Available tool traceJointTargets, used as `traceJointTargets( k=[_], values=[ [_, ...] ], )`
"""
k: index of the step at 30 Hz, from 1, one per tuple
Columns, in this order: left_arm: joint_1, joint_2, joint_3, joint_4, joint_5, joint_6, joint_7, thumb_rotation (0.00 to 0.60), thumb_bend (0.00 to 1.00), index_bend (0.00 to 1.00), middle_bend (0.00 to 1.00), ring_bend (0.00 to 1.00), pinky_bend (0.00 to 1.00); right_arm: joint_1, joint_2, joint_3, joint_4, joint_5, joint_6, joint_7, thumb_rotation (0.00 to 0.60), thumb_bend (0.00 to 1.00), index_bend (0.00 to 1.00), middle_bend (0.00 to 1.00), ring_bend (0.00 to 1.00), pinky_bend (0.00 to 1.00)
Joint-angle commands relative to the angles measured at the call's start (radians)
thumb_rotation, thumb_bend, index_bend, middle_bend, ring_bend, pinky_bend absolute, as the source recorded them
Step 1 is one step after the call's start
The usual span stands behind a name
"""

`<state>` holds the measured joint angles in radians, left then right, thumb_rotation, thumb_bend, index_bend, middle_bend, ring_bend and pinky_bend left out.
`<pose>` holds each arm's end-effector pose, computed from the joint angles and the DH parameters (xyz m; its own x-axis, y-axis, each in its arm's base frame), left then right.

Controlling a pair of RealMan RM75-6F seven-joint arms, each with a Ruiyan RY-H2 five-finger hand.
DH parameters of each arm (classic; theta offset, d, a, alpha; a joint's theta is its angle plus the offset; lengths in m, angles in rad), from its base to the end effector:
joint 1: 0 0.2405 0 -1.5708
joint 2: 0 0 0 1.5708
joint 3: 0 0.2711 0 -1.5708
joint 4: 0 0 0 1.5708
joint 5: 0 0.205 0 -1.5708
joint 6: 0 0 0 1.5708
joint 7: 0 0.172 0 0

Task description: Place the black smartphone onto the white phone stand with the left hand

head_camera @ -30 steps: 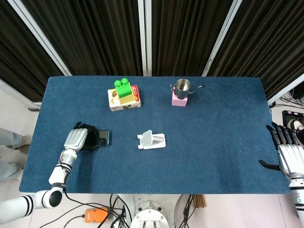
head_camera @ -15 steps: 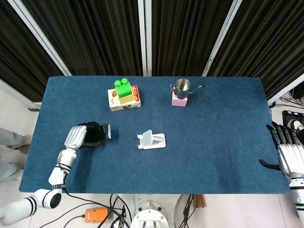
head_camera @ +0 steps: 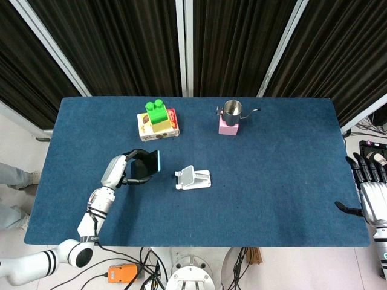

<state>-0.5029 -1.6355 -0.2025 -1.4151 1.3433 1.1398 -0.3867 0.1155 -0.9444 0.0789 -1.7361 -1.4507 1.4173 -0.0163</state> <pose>-0.1940 0.3385 -0.0135 -0.2816 0.2743 0.9195 0.9310 -0.1538 0.3310 -0.3089 -0.2236 0.2127 0.4489 -0.0249 0.8932 -0.8935 0.0024 0.4491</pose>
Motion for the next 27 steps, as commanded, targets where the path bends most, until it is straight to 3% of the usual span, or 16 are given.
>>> traceJointTargets(
  k=[1, 11, 27],
  values=[
    [-0.022, -0.036, -0.017, -0.015, -0.008, -0.011, -0.004, 0.6, 0.2, 0.46, 0.57, 0.46, 0.32, -0.001, 0.0, -0.001, 0.0, 0.003, -0.001, 0.0, 0.6, 0.15, 0.0, 0.0, 0.0, 0.04],
    [-0.068, -0.202, -0.059, 0.016, -0.049, 0.0, 0.022, 0.6, 0.2, 0.46, 0.57, 0.43, 0.3, -0.007, 0.004, 0.001, 0.0, 0.015, -0.002, 0.002, 0.6, 0.15, 0.0, 0.0, 0.0, 0.04],
    [-0.09, -0.392, -0.078, 0.151, -0.033, 0.089, 0.075, 0.6, 0.2, 0.46, 0.55, 0.4, 0.27, -0.005, -0.002, -0.001, 0.008, 0.02, -0.013, 0.008, 0.6, 0.15, 0.0, 0.0, 0.0, 0.04]
  ],
)
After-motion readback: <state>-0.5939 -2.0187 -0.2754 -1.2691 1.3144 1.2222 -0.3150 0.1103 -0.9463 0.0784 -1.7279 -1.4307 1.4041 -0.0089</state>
